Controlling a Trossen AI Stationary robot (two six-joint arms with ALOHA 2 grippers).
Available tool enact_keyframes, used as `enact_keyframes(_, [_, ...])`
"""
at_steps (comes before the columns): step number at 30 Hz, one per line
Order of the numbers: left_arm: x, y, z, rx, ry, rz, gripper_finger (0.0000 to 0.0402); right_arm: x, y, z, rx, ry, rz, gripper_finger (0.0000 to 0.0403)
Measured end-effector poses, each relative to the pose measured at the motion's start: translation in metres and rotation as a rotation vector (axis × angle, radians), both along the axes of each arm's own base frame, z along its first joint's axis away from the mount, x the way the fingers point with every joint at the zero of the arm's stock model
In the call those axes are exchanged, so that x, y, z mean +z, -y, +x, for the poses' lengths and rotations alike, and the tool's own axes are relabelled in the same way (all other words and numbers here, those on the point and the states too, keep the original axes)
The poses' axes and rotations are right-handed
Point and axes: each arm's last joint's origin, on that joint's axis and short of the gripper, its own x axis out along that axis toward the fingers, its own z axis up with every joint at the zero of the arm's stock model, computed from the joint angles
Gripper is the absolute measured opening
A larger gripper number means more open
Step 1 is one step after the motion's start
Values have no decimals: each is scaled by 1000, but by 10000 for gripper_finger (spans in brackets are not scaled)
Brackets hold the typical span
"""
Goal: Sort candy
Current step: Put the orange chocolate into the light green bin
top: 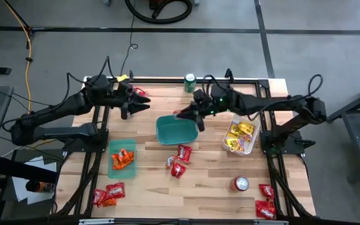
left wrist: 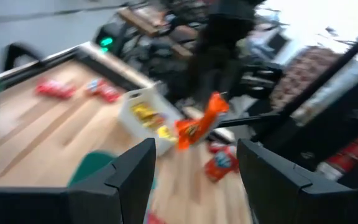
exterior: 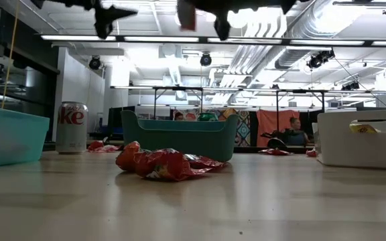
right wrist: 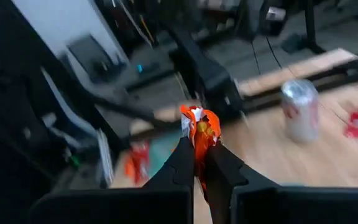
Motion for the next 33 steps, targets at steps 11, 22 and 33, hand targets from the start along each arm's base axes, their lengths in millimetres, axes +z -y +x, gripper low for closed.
enact_keyframes(11, [-8, 30, 62, -178, 132, 289, 213, 11, -11, 8, 5, 134, 124, 6])
enact_keyframes(22, [-29, 34, 97, -143, 142, 327, 213, 11, -24, 10, 26, 130, 108, 6])
enact_keyframes(33, [-30, 38, 100, -156, 149, 345, 109, 11, -22, 10, -57, 111, 260, 81])
